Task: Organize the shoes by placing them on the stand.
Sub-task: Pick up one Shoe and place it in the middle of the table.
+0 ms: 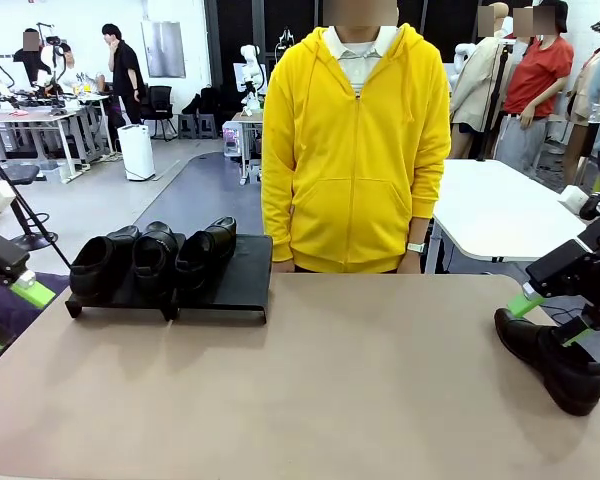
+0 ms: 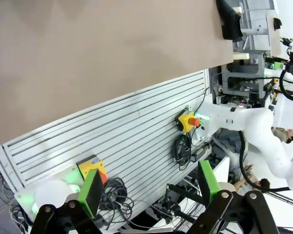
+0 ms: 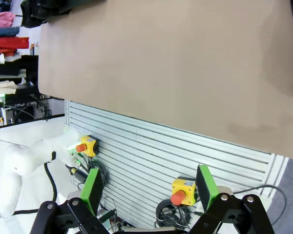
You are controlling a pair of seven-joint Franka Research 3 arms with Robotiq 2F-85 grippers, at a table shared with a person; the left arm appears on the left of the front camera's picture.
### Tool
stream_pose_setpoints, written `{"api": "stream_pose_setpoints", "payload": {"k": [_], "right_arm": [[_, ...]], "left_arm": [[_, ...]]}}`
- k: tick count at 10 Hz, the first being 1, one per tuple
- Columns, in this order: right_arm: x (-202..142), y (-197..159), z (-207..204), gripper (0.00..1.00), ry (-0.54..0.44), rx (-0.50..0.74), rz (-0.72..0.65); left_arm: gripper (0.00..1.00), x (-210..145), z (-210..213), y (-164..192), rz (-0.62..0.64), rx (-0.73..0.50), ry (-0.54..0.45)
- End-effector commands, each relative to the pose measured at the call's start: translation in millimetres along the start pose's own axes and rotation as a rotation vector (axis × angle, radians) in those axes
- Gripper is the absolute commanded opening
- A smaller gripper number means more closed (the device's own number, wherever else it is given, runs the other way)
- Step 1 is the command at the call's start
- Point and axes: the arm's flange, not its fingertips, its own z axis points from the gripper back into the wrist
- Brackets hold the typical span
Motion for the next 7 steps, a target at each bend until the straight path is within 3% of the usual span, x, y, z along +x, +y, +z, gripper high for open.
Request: {"api": "stream_pose_setpoints", "payload": {"k": [1,2,3,5,7], "right_arm": [[1.0,0.6,0.3,1.0,-0.003,0.027,0.022],[0.0,0.0,0.0,1.0,0.0,0.0,0.0],[49.2,17.2,-26.1,1.0,0.3,-0.206,0.064],[120.8,-9.1,-56.2,1.0,0.235,-0.464,0.091],[132.3,-46.2,-63.7,1.0,0.145,-0.629,0.096]], "left_arm": [[1.0,-0.4,1.0,0.5,0.009,-0.021,-0.001],[1.0,-0.4,1.0,0.5,0.009,-0.021,-0.001],[1.0,-0.4,1.0,0.5,0.009,-0.021,-0.001],[1.0,-0.4,1.0,0.5,0.009,-0.021,-0.001],[1.0,-0.4,1.0,0.5,0.009,-0.021,-0.001]]}}
